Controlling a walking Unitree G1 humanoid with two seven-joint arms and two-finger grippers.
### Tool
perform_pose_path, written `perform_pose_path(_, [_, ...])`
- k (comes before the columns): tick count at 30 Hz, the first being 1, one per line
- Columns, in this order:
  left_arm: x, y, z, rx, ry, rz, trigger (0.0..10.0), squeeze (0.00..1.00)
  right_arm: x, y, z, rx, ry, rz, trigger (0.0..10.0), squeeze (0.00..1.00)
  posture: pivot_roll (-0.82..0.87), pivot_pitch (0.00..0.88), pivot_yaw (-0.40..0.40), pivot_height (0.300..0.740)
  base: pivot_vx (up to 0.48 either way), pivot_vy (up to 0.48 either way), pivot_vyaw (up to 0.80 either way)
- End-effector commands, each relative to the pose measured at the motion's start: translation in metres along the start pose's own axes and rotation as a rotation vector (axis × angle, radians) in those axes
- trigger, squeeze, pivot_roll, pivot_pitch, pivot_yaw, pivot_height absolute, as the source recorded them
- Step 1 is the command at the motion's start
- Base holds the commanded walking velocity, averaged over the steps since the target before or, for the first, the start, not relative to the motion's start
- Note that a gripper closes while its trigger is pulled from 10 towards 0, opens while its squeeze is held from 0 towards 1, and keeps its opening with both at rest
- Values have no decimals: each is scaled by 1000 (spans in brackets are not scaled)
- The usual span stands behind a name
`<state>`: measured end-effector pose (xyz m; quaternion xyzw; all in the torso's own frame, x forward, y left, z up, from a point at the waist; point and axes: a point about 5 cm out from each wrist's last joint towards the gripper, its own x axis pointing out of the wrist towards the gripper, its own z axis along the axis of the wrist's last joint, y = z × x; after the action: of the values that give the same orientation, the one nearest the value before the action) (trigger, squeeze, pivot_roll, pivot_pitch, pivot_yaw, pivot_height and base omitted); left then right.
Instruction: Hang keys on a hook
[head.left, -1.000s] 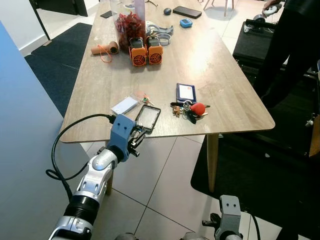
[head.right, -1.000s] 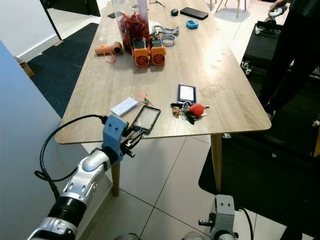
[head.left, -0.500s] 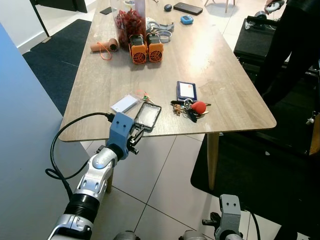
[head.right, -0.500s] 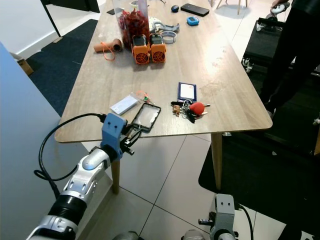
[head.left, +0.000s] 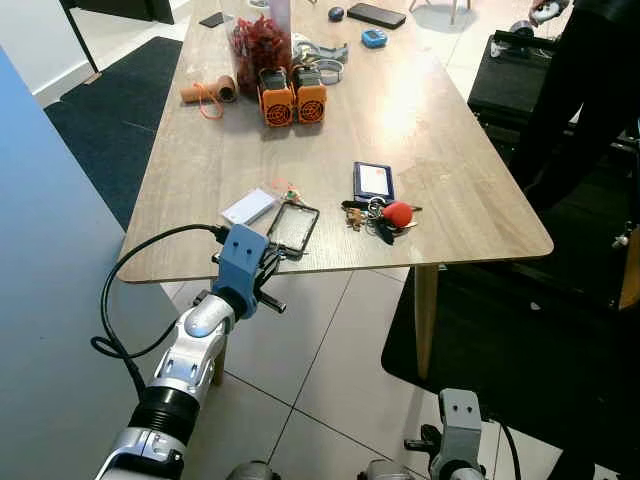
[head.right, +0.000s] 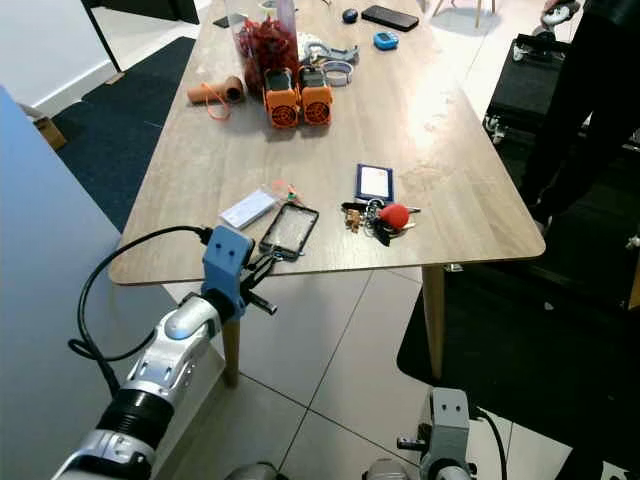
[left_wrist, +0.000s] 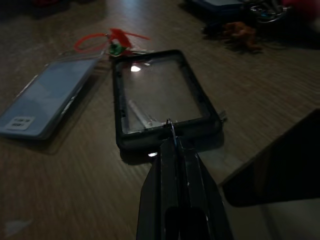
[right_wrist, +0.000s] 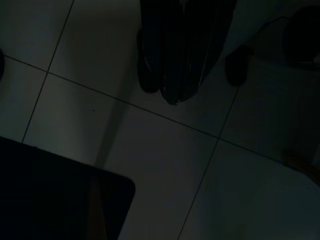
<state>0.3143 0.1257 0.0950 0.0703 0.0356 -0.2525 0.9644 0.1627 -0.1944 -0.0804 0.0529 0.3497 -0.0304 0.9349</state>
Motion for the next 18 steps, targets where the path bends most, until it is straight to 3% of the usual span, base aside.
perform_pose_path(1, [-3, 5, -3, 7, 9, -4, 10000, 0, -3, -3, -5, 11, 19, -9, 10000, 0, 42, 94, 18, 740, 0, 0, 0])
perform_pose_path(9, [-4, 12, 10, 1, -40, -69, 10000, 0, -2, -4, -5, 6, 20, -9, 10000, 0, 41, 78, 17, 740, 0, 0, 0])
perform_pose_path(10, [-4, 13, 14, -3, -58, -76, 7294, 0, -2, -4, -5, 5, 20, -8, 10000, 0, 41, 76, 19, 740, 0, 0, 0])
perform_pose_path(11, [-4, 13, 14, -3, -58, -76, 7294, 0, -2, -4, -5, 5, 20, -8, 10000, 0, 41, 76, 19, 740, 0, 0, 0])
perform_pose_path(12, [-3, 14, 21, -6, -84, -83, 3490, 0, -2, -4, -5, 5, 20, -8, 10000, 0, 41, 75, 18, 740, 0, 0, 0])
perform_pose_path(14, [-2, 15, 26, -7, -101, -86, 3490, 0, -2, -3, -5, 5, 20, -7, 10000, 0, 41, 75, 18, 740, 0, 0, 0])
perform_pose_path(15, [0, 16, 35, -5, -127, -92, 7451, 0, -2, -3, -5, 4, 20, -6, 10000, 0, 43, 74, 17, 740, 0, 0, 0])
perform_pose_path(16, [2, 17, 45, -9, -158, -99, 8902, 0, -2, -3, -5, 3, 19, -6, 10000, 0, 44, 73, 17, 740, 0, 0, 0])
perform_pose_path(17, [2, 17, 45, -9, -158, -99, 8902, 0, -2, -3, -5, 3, 19, -6, 10000, 0, 44, 73, 17, 740, 0, 0, 0])
perform_pose_path(18, [4, 18, 54, -11, -184, -103, 10000, 0, -2, -3, -5, 3, 20, -5, 10000, 0, 44, 73, 17, 740, 0, 0, 0])
